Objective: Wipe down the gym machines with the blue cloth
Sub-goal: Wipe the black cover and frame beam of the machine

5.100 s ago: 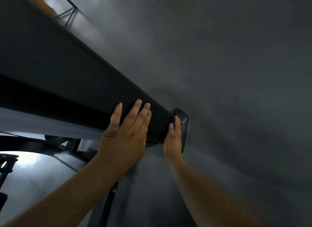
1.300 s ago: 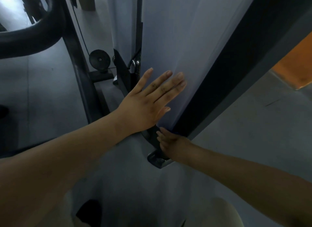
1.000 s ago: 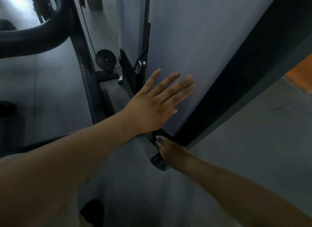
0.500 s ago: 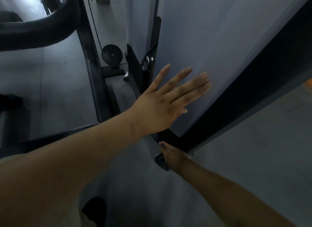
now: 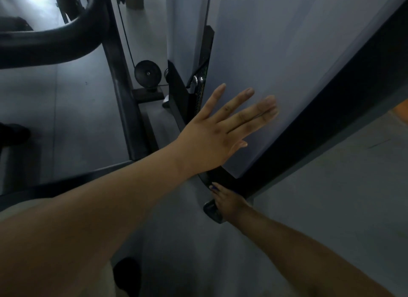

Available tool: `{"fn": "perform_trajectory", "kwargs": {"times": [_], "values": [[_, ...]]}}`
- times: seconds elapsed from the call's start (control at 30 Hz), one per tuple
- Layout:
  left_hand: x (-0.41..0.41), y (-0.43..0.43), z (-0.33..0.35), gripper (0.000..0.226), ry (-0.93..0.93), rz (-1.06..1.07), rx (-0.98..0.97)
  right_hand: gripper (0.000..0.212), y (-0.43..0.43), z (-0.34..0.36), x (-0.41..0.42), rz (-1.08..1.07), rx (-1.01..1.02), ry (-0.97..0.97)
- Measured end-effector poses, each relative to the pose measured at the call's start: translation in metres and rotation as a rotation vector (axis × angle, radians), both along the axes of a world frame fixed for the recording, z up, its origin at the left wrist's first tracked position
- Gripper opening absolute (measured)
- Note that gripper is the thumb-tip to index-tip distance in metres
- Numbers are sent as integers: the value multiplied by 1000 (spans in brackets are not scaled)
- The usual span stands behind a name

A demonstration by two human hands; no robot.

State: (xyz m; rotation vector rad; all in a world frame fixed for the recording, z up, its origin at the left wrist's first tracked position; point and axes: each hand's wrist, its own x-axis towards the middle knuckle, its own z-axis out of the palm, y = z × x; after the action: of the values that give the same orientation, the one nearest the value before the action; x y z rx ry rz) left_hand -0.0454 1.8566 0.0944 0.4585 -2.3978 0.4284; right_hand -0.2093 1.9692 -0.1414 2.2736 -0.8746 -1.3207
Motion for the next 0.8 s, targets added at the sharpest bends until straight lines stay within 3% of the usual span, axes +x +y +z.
{"fn": "perform_trajectory", "kwargs": {"times": [0.13,0.27,0.37,0.63,0.8], "values": [[-3,1,3,73,26,0,-29,54,9,40,-14,-36,-123,-227],[-7,-2,10,69,139,1,-36,45,25,124,-35,11,-368,-464],[-11,-1,27,71,228,-9,-40,49,30,191,-44,93,-517,-623],[-18,-10,94,64,315,-48,-33,50,46,365,-58,115,-813,-688],[-16,-10,151,64,392,-96,-56,53,35,448,-46,124,-1121,-704]]}}
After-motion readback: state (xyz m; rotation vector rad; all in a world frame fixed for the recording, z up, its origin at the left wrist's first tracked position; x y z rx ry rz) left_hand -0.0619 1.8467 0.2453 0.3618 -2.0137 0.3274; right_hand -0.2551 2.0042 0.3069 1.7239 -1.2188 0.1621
